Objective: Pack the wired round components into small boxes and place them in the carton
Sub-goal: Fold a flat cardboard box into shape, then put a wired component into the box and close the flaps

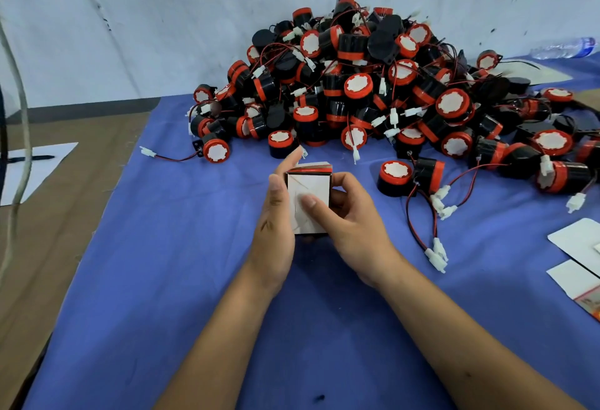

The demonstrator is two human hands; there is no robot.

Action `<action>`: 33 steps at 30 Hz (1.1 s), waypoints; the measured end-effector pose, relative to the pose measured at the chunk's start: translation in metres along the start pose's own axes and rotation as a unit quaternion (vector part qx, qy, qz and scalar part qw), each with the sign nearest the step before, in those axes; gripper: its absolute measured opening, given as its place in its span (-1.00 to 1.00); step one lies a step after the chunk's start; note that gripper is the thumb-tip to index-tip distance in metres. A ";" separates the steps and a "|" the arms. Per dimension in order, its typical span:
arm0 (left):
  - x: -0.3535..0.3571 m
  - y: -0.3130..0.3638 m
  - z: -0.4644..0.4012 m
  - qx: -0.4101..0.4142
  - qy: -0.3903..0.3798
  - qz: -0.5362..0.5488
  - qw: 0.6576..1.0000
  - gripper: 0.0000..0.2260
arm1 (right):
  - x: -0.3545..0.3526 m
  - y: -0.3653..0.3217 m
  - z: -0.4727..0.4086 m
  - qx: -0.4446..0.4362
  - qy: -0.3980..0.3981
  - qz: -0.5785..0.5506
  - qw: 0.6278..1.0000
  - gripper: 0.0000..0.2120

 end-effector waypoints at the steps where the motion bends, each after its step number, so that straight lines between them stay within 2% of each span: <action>1: 0.001 0.001 0.001 0.006 0.001 -0.006 1.000 -0.54 | 0.000 0.000 0.000 0.002 -0.014 -0.003 1.000 -0.69; 4: 0.002 0.001 0.001 0.014 -0.005 -0.006 1.000 -0.50 | -0.001 0.000 0.000 -0.003 -0.025 0.023 0.999 -0.72; 8: 0.007 -0.001 0.003 0.006 -0.017 -0.009 1.000 -0.45 | -0.006 -0.002 -0.001 -0.031 0.030 0.126 0.991 -0.80; 10: 0.007 -0.001 0.003 0.007 -0.007 -0.002 1.000 -0.47 | -0.006 -0.002 -0.001 -0.016 0.021 0.095 0.995 -0.77; 13: 0.000 -0.001 0.000 0.006 0.021 0.027 0.999 -0.48 | -0.002 0.002 0.000 0.039 -0.039 -0.010 0.998 -0.67; 18: -0.005 0.001 0.001 0.000 0.046 0.033 0.998 -0.53 | -0.005 -0.013 -0.001 -0.054 -0.050 0.108 0.991 -0.74; 19: -0.006 0.003 0.001 0.004 0.048 0.016 0.999 -0.53 | -0.007 -0.018 -0.001 -0.097 -0.040 0.166 0.981 -0.74; 20: -0.009 0.005 0.000 0.013 0.053 -0.010 0.998 -0.53 | -0.007 -0.022 -0.001 -0.156 -0.027 0.266 0.951 -0.75; 22: -0.018 0.008 -0.003 0.031 0.075 -0.076 0.994 -0.52 | 0.003 -0.029 0.000 -0.260 -0.019 0.480 0.838 -0.75; 23: -0.024 0.009 -0.004 0.036 0.090 -0.106 0.990 -0.51 | 0.012 -0.027 -0.002 -0.278 -0.041 0.522 0.806 -0.74; 25: -0.037 0.007 -0.006 0.035 0.128 -0.150 0.980 -0.49 | 0.023 -0.018 -0.008 -0.275 -0.101 0.495 0.818 -0.72; 27: -0.057 0.002 -0.010 0.022 0.197 -0.162 0.967 -0.56 | 0.026 -0.013 -0.014 -0.279 -0.122 0.410 0.860 -0.66; 29: -0.076 -0.003 -0.013 0.004 0.263 -0.159 0.952 -0.65 | 0.025 -0.014 -0.024 -0.288 -0.084 0.345 0.889 -0.63; 31: -0.090 -0.010 -0.014 -0.016 0.311 -0.157 0.937 -0.68 | 0.024 -0.016 -0.044 -0.296 0.000 0.332 0.896 -0.71; 33: -0.100 -0.015 -0.014 -0.030 0.351 -0.154 0.923 -0.68 | 0.023 -0.013 -0.076 -0.257 0.075 0.345 0.900 -0.83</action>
Point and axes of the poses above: each hand's wrist, its own z-axis away from the middle knuckle, its own x-axis out of the palm, y = z × x, the point moved 6 cm from there along -z, towards the middle knuckle, and after that the axes turned 6 degrees about -x, right-handed, at the moved point
